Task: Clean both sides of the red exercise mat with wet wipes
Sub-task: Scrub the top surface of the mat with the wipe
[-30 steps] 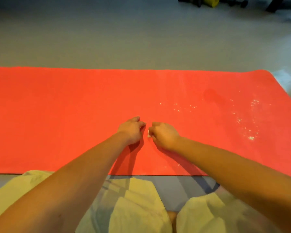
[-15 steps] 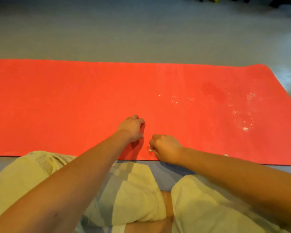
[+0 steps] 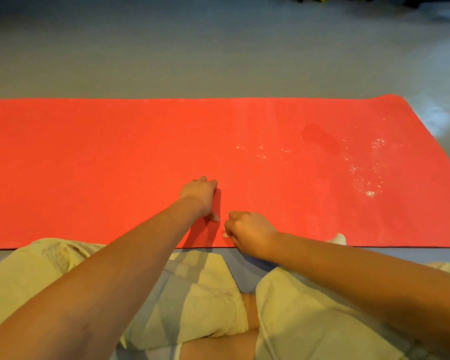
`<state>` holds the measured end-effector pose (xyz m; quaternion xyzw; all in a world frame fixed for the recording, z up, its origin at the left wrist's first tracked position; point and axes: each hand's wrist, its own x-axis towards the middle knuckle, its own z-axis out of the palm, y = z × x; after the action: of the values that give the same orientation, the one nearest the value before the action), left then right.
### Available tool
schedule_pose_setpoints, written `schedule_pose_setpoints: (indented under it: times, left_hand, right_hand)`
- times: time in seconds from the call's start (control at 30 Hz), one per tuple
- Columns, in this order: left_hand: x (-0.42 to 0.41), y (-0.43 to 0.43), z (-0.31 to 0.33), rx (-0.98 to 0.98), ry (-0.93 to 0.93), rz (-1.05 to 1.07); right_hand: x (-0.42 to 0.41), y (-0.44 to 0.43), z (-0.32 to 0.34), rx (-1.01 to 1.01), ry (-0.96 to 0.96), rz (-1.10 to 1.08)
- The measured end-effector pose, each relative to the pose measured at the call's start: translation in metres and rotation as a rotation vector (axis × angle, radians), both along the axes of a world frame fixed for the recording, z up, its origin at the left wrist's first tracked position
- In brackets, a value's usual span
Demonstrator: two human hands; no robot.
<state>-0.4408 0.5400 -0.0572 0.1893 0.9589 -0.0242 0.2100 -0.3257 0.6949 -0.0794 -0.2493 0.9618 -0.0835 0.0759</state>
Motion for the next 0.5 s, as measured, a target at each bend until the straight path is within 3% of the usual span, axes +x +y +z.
schedule_pose_setpoints:
  times: [0.17,0.37,0.5]
  left_hand:
    - [-0.011,0.007,0.008,-0.046,0.036,-0.015]
    - [-0.011,0.011,0.003,-0.02,0.049,0.011]
    - [-0.014,0.004,0.003,0.017,0.016,-0.016]
  right_hand:
    - [0.009,0.015,0.004,-0.04,-0.107,0.081]
    - [-0.05,0.016,0.007,-0.04,-0.024,-0.141]
    - [-0.035,0.014,0.005,-0.059,-0.036,-0.143]
